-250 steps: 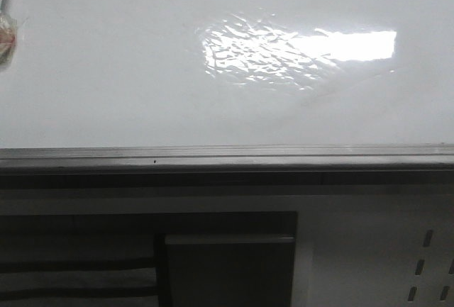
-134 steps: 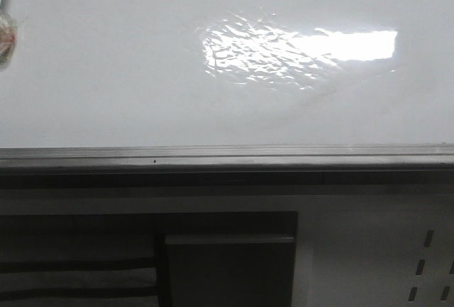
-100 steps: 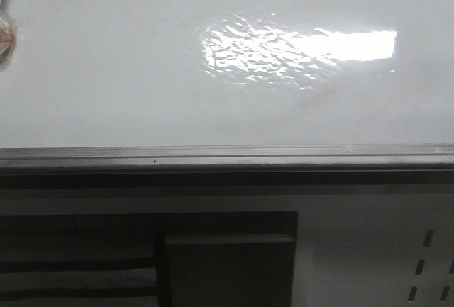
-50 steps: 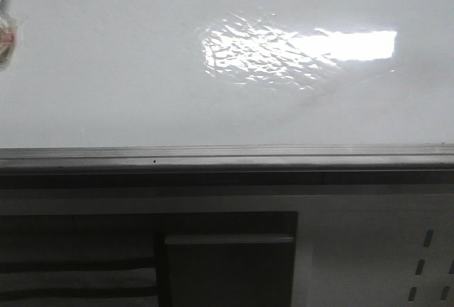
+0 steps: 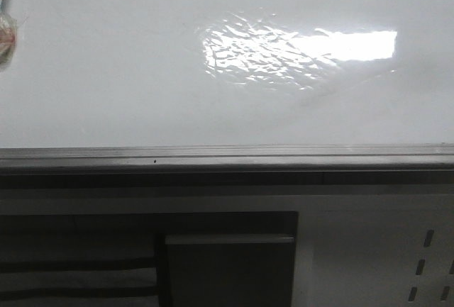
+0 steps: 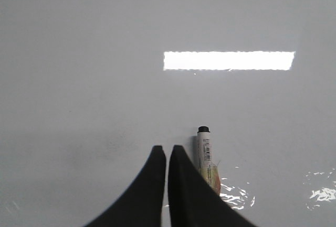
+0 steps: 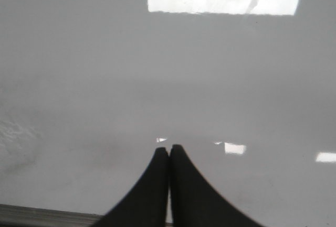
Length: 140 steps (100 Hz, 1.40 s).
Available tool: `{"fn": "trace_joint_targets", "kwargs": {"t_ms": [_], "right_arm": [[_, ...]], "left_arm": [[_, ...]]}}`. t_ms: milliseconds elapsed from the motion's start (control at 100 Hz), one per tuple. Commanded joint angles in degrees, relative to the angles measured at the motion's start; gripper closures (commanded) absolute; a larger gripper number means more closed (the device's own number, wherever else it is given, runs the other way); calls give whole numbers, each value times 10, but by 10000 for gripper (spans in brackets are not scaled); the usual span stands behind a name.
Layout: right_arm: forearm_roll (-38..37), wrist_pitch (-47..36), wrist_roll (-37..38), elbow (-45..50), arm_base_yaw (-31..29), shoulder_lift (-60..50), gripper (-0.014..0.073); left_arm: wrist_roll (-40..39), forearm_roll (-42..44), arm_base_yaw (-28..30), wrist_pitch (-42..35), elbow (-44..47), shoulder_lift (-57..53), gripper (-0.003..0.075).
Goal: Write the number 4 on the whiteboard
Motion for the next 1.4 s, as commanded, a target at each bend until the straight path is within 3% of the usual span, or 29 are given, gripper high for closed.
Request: {"fn": "trace_joint_targets", "kwargs": {"t_ms": [0, 160, 250, 580, 800, 950, 1170, 1390], "right_arm": [[-7, -42, -3, -19, -3, 8, 501], [-7, -50, -3, -19, -3, 8, 139], [-4, -52, -3, -19, -3, 8, 33], [-4, -52, -3, -19, -3, 8, 15], [-4, -52, -3, -19, -3, 8, 15], [-4, -52, -3, -19, -3, 8, 15], [-4, -52, -3, -19, -3, 8, 15], [-3, -52, -3, -19, -3, 8, 15]], "left_arm": [[0, 6, 1, -41, -19, 10, 645], [0, 37, 1, -41, -19, 10, 213], [0, 37, 1, -41, -19, 10, 127], [0, 35, 1, -41, -19, 10, 200], [0, -27, 1, -39, -14, 11, 270], [34, -27, -1, -20, -14, 35, 273], [52, -31, -51, 7, -14, 105, 268], [52, -31, -102, -28, -14, 211, 269]]}}
